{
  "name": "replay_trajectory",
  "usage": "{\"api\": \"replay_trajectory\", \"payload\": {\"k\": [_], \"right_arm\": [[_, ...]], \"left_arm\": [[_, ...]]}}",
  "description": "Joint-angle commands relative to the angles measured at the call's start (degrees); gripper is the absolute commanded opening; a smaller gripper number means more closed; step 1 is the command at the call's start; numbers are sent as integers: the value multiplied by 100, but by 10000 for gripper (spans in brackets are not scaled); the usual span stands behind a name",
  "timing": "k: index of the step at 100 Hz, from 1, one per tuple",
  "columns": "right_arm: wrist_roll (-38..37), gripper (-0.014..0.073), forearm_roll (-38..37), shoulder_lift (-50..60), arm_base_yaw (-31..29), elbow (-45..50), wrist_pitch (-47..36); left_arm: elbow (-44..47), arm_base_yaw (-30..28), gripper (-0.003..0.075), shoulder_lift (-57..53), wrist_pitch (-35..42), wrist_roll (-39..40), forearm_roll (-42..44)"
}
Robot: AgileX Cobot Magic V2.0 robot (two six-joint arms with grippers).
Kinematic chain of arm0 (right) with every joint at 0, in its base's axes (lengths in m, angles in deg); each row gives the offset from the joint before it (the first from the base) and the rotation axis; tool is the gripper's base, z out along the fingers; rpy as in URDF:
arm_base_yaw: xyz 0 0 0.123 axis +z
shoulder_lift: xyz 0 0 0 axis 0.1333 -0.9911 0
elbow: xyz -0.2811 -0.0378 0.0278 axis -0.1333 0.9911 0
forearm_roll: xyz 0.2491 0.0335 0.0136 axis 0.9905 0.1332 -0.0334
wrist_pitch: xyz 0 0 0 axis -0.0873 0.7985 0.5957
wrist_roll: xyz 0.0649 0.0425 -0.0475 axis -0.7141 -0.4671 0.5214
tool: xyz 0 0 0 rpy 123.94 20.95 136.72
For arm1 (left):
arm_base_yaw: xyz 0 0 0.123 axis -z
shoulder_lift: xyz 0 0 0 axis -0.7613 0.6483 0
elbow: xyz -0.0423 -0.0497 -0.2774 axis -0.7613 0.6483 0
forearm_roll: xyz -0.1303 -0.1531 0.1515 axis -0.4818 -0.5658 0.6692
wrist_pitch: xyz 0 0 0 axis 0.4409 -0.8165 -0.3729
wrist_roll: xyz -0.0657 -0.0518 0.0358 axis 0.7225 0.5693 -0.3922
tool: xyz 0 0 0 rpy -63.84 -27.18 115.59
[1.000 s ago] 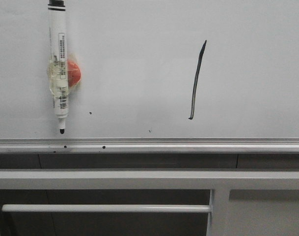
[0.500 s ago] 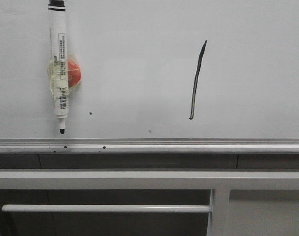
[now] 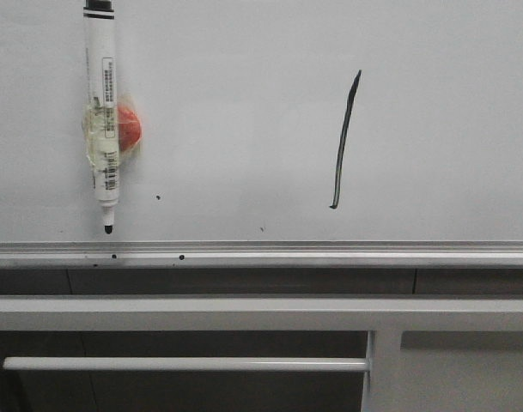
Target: Write number 1 on whiteboard
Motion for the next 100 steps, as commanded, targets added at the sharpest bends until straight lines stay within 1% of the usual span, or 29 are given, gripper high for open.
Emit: {"api": "replay_trajectory", "payload": {"k": [1, 17, 22, 37, 49, 65, 78, 89, 100], "right_arm": [[0, -64, 2, -90, -31, 126, -416], [0, -64, 2, -90, -31, 126, -416], [0, -64, 2, -90, -31, 126, -416], [0, -64, 2, -90, -31, 126, -416], [0, -64, 2, -90, -31, 126, -416], [0, -64, 2, -90, -31, 126, -416], [0, -64, 2, -90, -31, 126, -416], [0, -64, 2, -90, -31, 126, -416], [0, -64, 2, -90, -31, 126, -416]], "left_arm": [[254, -17, -20, -301, 419, 147, -32], [811, -6, -20, -918, 333, 327, -47], [797, -6, -20, -1073, -95, 327, -89], [797, -6, -20, -1092, -523, 327, -25], [797, -6, -20, -1092, -1077, 316, 83], [797, -6, -20, -1092, -2061, 272, 330], [808, 31, -20, -1092, -2044, 262, 374], [808, 208, -20, -1092, -2044, 209, 340], [808, 437, -20, -1092, -2033, -519, -198]]}}
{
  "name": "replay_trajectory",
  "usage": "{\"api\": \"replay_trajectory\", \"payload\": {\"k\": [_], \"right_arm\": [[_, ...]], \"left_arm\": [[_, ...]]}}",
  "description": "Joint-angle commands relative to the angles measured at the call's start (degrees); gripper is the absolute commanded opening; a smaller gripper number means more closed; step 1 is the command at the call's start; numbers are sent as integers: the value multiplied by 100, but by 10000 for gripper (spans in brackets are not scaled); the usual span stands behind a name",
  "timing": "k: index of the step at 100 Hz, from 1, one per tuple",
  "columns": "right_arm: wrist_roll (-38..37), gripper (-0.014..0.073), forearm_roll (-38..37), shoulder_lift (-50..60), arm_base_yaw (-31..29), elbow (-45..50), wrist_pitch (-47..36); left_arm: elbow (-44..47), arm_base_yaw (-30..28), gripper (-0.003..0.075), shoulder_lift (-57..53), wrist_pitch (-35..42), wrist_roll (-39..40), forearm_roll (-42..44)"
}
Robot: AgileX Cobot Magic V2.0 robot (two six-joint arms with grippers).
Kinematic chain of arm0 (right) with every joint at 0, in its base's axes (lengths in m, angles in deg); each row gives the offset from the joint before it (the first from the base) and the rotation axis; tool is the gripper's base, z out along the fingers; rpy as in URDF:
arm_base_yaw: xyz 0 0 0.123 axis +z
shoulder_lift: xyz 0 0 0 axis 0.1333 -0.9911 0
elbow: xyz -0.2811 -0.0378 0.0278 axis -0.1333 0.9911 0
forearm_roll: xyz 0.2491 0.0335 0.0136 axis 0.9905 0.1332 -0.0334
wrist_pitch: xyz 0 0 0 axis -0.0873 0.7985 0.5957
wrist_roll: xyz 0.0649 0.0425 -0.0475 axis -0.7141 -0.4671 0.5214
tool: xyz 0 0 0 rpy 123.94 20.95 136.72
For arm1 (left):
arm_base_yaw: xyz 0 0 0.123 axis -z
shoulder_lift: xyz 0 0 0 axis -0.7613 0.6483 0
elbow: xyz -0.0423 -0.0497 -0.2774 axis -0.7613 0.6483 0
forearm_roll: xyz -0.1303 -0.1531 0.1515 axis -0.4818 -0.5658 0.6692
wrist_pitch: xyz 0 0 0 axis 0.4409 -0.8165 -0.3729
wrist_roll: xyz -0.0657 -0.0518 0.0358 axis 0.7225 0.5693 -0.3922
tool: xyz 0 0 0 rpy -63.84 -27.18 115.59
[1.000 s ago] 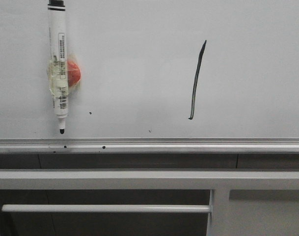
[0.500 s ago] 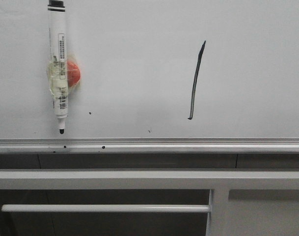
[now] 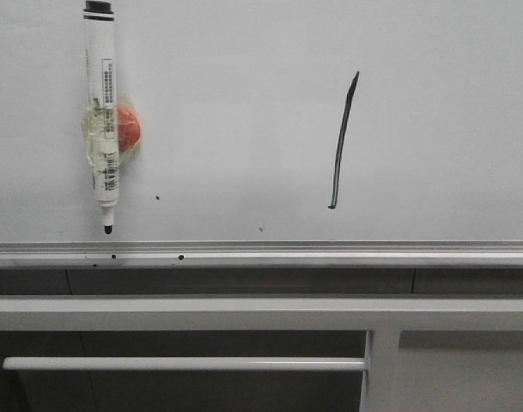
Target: Write number 1 on whiteboard
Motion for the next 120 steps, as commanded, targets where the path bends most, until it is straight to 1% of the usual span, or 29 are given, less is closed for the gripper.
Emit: {"api": "replay_trajectory", "payload": {"k": [1, 120], "right_arm": [[0, -64, 2, -90, -31, 126, -403], [0, -64, 2, -90, -31, 126, -403]], "left_arm": [[35, 202, -20, -135, 382, -466, -403], [35, 187, -20, -135, 414, -504, -516]]}}
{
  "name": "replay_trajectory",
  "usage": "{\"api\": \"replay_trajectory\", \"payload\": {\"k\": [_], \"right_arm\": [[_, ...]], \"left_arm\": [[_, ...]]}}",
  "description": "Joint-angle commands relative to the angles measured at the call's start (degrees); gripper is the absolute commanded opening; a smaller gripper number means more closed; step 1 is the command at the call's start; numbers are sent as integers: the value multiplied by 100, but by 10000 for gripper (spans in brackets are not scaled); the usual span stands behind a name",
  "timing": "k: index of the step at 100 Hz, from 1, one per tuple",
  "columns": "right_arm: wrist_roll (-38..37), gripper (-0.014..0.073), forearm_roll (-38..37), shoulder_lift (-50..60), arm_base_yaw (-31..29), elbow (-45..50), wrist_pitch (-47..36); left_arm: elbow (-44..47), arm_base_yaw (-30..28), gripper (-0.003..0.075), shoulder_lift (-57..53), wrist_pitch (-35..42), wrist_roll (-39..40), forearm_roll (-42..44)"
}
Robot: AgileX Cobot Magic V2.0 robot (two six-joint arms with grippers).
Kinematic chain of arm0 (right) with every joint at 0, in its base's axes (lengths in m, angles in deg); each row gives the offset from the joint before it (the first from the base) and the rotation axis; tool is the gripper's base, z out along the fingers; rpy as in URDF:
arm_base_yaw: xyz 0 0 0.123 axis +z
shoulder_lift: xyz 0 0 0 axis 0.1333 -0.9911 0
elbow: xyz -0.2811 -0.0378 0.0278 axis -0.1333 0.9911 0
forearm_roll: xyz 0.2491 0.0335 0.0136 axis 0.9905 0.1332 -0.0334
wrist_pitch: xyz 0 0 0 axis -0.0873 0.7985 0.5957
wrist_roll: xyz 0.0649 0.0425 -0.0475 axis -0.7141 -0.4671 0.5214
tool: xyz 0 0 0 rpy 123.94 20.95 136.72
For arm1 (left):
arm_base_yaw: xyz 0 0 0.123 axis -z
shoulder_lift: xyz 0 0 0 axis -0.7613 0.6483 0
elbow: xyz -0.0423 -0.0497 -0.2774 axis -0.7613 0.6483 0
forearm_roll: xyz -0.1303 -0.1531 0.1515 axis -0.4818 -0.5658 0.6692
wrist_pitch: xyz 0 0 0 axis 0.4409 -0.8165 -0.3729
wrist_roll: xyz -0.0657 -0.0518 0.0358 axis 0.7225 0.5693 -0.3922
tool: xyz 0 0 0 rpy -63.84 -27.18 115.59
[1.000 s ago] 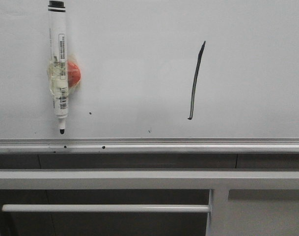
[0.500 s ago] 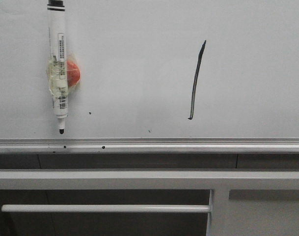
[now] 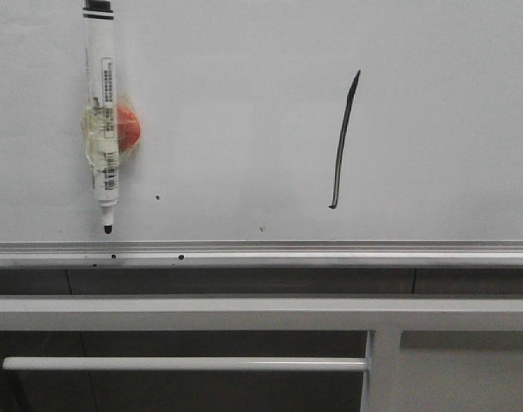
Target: Write number 1 on whiteboard
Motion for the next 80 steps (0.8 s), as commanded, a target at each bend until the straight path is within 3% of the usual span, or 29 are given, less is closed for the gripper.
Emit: {"api": "replay_trajectory", "payload": {"k": [1, 28, 43, 57, 65, 80], "right_arm": [[0, -64, 2, -90, -31, 126, -403], [10, -64, -46, -90, -31, 126, -66], [270, -64, 1875, -90, -31, 126, 128], [1516, -64, 3362, -90, -31, 126, -96], [2015, -64, 3585, -90, -67, 126, -96], [2015, -64, 3585, -90, -632, 126, 92]], "left_arm": [[35, 7, -20, -135, 414, 12, -63], [35, 7, -20, -135, 414, 12, -63], [35, 7, -20, -135, 414, 12, -63], [35, 7, -20, -135, 414, 12, -63], [35, 7, -20, -135, 414, 12, -63], [35, 7, -20, -135, 414, 12, -63]]}}
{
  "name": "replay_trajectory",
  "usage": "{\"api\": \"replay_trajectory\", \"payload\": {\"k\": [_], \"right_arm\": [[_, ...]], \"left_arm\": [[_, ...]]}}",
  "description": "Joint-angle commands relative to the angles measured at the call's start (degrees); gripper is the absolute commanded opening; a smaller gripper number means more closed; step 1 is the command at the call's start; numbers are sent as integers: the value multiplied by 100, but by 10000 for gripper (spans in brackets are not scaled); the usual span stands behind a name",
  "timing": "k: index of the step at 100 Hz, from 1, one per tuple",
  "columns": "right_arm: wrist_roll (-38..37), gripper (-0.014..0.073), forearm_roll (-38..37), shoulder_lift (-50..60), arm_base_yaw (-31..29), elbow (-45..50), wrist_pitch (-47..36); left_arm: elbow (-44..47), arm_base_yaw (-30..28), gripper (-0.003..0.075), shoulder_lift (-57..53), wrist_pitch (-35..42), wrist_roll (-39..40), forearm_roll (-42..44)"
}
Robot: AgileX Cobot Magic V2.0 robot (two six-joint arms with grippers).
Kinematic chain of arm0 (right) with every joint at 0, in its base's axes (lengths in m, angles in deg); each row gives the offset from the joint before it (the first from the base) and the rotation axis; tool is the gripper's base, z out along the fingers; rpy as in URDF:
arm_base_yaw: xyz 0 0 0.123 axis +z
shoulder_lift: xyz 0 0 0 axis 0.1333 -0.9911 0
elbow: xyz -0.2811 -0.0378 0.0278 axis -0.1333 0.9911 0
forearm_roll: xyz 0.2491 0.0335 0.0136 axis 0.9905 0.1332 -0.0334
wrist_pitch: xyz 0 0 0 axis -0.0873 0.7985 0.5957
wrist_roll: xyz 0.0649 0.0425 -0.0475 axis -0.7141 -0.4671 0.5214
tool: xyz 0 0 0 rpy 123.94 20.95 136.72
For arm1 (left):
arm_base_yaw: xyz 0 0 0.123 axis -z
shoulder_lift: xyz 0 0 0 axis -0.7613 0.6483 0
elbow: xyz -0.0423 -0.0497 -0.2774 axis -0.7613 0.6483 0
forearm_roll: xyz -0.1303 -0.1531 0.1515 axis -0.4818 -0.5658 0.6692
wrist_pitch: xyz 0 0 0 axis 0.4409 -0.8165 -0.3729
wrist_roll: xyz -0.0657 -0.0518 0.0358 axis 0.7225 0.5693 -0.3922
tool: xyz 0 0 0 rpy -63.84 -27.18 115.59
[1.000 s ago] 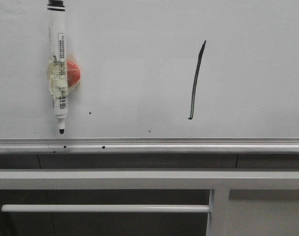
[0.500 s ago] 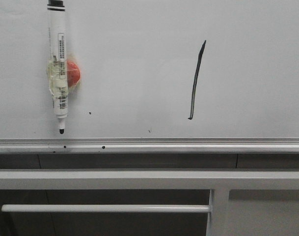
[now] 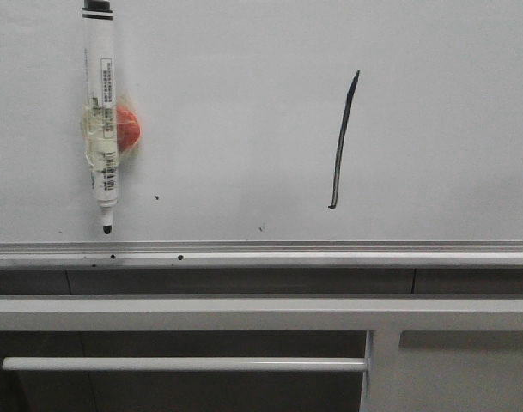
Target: Write number 1 on whiteboard
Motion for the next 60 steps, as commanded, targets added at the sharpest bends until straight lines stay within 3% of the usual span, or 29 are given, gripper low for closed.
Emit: {"api": "replay_trajectory", "payload": {"k": [1, 39, 60], "right_arm": [[172, -64, 69, -90, -455, 126, -322], [172, -64, 136, 808, -3226, 126, -147], [172, -64, 136, 1180, -4645, 126, 1144]], "left_arm": [[35, 7, -20, -135, 414, 12, -63], [35, 7, -20, -135, 414, 12, -63], [35, 7, -20, -135, 414, 12, -63]]}}
